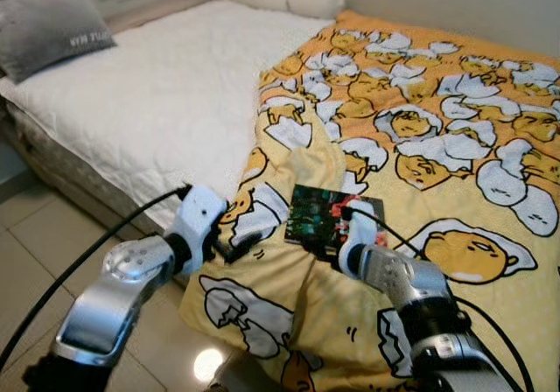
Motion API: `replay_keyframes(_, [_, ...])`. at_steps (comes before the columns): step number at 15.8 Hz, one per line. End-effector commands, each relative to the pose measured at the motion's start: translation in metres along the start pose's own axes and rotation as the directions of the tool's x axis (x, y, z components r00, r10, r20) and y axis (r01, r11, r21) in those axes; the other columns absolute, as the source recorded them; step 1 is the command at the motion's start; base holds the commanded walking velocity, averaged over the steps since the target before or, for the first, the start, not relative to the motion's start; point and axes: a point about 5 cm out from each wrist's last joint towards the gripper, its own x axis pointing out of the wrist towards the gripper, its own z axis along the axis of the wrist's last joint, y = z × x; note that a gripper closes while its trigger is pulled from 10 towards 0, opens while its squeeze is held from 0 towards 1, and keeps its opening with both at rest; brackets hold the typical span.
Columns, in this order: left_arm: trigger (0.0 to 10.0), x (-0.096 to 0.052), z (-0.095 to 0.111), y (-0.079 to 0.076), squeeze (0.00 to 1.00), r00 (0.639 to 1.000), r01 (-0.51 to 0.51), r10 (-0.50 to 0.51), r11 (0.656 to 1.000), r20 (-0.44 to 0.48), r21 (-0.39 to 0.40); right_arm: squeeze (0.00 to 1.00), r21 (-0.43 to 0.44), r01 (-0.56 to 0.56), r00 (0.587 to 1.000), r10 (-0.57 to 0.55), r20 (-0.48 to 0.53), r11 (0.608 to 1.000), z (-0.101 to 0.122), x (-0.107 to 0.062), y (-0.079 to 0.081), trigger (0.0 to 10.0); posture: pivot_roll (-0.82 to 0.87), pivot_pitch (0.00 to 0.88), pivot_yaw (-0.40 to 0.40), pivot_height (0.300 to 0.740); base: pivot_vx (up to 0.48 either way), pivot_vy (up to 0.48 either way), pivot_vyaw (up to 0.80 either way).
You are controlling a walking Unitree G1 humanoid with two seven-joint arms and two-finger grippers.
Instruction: Clean up the room
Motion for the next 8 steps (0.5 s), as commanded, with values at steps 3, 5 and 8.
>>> replay_keyframes(3, [10.0,-0.004,0.006,0.002,0.00,0.984,0.179,-0.179,0.983,-0.003,0.042,1.00,0.132,0.050,0.998,-0.053,0.019,0.990,0.004,0.008,0.001,10.0,-0.02,0.003,-0.013,0.740,0.000,0.000,0.00])
replay_keyframes(5, [10.0,-0.006,0.010,0.008,0.00,0.975,0.223,-0.223,0.973,-0.001,0.056,1.00,0.257,0.063,0.996,-0.075,0.038,0.964,0.007,0.011,0.000,10.0,-0.02,0.021,-0.004,0.740,0.000,0.000,0.00])
replay_keyframes(8, [10.0,-0.009,0.012,0.011,0.00,0.962,0.273,-0.273,0.960,-0.008,0.066,1.00,0.343,0.122,0.988,-0.147,0.047,0.931,0.009,0.014,-0.007,10.0,-0.01,0.046,-0.002,0.740,0.000,0.000,0.00])
